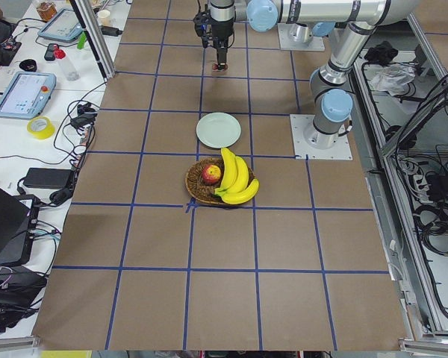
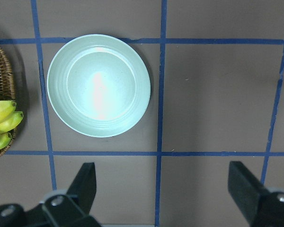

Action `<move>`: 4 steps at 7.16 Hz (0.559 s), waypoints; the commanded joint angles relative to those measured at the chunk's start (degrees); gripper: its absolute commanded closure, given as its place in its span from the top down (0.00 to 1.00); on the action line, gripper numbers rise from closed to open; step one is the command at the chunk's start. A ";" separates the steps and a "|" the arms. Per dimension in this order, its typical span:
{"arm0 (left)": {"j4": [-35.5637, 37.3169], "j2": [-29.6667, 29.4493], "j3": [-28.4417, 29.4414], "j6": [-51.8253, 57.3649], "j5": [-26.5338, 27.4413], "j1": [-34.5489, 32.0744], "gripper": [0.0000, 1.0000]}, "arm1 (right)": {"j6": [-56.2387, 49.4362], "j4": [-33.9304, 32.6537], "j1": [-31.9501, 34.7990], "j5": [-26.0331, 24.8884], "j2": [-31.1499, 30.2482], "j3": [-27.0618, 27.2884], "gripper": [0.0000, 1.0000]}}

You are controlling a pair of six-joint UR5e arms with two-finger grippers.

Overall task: Collect all strawberries into plate
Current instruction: 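Lower the right gripper and close it on the strawberries, then carry the strawberries toward the plate and release them on the table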

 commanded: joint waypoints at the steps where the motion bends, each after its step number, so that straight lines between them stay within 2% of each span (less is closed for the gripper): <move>1: -0.07 0.00 0.00 0.00 0.37 0.00 1.00 | 0.64 -0.03 3.67 0.47 -0.34 -2.52 0.09; 2: -0.16 0.09 0.00 0.00 0.46 0.00 1.00 | 1.86 0.14 9.10 0.56 0.44 -4.62 0.10; 4: -0.07 0.00 0.00 0.00 0.46 0.00 1.00 | 4.58 -0.12 12.75 0.65 1.76 -6.48 0.08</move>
